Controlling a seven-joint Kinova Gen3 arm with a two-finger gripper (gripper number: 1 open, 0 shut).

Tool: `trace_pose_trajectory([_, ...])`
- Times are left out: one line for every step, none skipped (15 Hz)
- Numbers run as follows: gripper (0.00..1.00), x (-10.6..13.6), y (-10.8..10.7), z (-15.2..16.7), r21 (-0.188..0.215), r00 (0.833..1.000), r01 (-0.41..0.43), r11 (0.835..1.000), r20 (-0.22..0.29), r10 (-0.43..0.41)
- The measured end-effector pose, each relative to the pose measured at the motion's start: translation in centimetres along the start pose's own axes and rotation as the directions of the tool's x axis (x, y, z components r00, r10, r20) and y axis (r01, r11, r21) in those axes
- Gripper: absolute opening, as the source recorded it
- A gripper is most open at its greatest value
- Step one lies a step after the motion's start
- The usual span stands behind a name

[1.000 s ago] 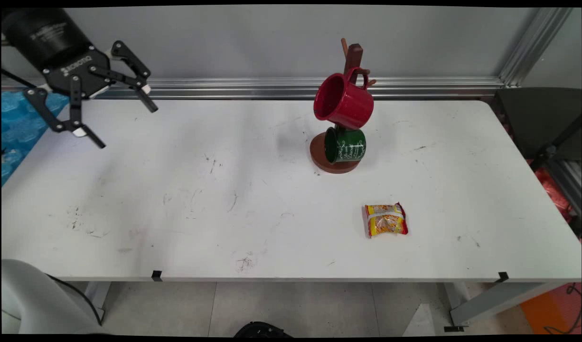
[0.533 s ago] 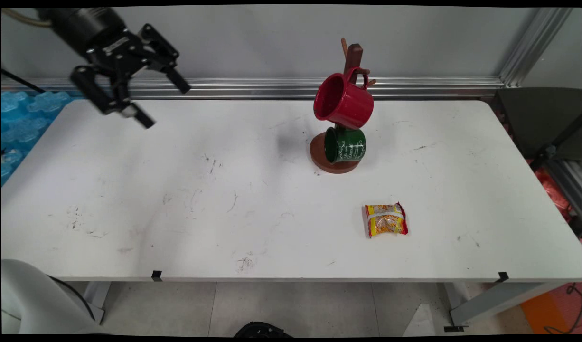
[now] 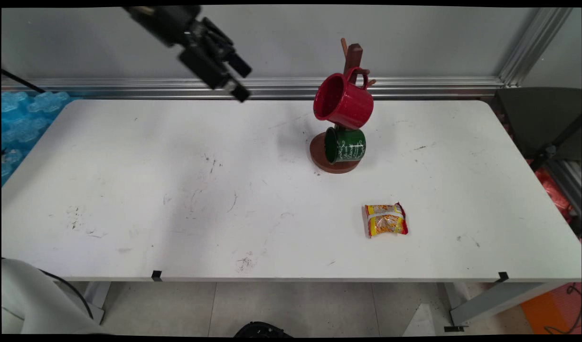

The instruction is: Pick up the red mug from the rack

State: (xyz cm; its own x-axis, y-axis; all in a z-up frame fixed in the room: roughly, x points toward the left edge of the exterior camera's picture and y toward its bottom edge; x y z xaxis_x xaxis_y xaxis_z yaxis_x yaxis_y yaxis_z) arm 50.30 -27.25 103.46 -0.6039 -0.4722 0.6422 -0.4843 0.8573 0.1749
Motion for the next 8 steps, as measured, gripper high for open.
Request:
trace_pose_trajectory([1.00,0.6,0.0,0.9,0.011,1.000,0.027,1.000,-0.007,-0.027])
trace_pose_trajectory([1.00,1.2,0.0,2.0,0.024,0.998,0.055,0.998,-0.015,-0.055])
trace_pose_trajectory([1.00,1.6,0.1,2.7,0.033,0.997,0.075,0.997,-0.021,-0.075])
trace_pose_trajectory([1.00,2.0,0.1,3.6,0.041,0.995,0.097,0.994,-0.027,-0.096])
trace_pose_trajectory([1.00,2.5,0.1,4.6,0.049,0.993,0.117,0.992,-0.032,-0.116])
trace_pose_trajectory([1.00,2.9,0.2,5.7,0.057,0.990,0.141,0.988,-0.036,-0.139])
trace_pose_trajectory([1.00,3.3,0.3,6.7,0.061,0.987,0.158,0.985,-0.039,-0.156])
trace_pose_trajectory([1.00,3.5,0.3,7.2,0.064,0.985,0.169,0.984,-0.040,-0.166])
